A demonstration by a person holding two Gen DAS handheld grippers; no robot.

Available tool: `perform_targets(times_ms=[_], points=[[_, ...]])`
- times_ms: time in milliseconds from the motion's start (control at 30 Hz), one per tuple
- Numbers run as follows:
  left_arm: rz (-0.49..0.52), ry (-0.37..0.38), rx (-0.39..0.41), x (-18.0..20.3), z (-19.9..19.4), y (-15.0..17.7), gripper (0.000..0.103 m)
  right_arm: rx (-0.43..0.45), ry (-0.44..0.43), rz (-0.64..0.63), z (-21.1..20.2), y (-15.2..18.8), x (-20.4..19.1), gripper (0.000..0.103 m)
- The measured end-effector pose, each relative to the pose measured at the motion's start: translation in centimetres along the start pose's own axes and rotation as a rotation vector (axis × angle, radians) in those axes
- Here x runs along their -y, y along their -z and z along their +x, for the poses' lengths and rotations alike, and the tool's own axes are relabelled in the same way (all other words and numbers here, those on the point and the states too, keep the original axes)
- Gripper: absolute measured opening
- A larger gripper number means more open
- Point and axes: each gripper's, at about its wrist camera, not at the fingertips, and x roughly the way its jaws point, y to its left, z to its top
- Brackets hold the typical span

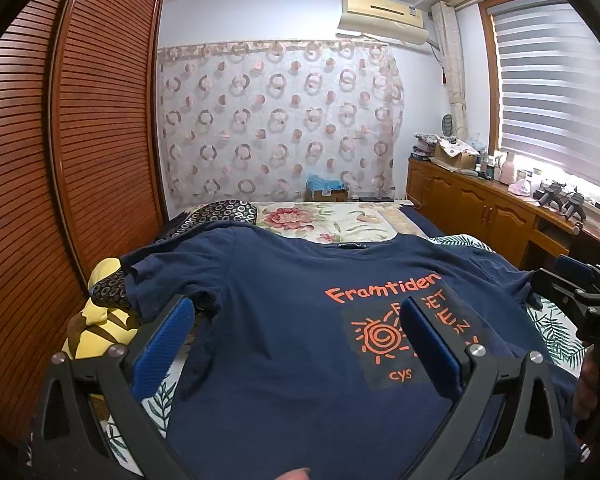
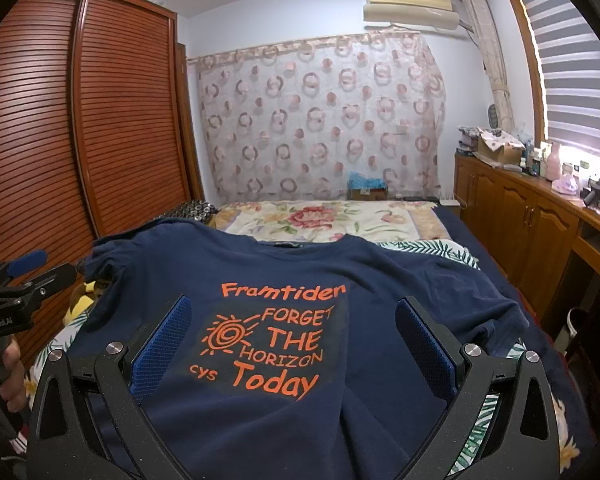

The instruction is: Fold small clothes

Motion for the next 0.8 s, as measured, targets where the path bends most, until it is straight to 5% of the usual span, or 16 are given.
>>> perform_targets(times_ms=[800], points=[[0.004,-0.003,0.004,0.06,-0.16,-0.14,0.103,0.0,-0.004,0.004,-0.02,0.0,0.01,0.103]])
